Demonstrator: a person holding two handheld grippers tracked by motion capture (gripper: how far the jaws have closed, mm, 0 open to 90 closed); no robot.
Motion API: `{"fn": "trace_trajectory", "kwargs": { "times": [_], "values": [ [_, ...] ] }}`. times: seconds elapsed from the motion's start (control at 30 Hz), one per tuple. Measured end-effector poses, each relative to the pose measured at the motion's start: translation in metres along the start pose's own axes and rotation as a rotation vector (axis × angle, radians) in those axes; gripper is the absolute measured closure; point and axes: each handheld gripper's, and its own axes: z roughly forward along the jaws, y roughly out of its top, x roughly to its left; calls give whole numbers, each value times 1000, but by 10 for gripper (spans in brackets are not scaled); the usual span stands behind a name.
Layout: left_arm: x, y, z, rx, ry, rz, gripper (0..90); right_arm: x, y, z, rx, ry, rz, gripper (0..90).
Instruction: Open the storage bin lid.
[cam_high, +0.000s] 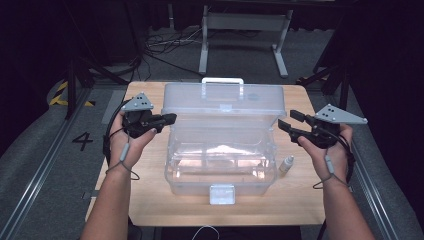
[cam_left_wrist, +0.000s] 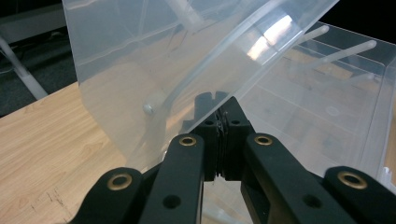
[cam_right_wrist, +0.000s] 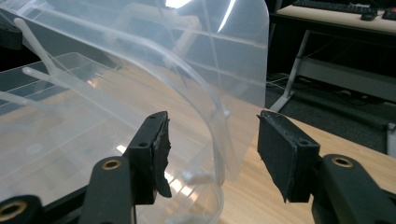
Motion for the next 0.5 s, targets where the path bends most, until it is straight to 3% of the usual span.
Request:
{"fn": "trace_trajectory", "kwargs": {
  "times": [0.5],
  "values": [
    [0, 0, 0, -3, -3, 4, 877, 4, 13, 34, -36, -77, -36, 439]
  ]
}}
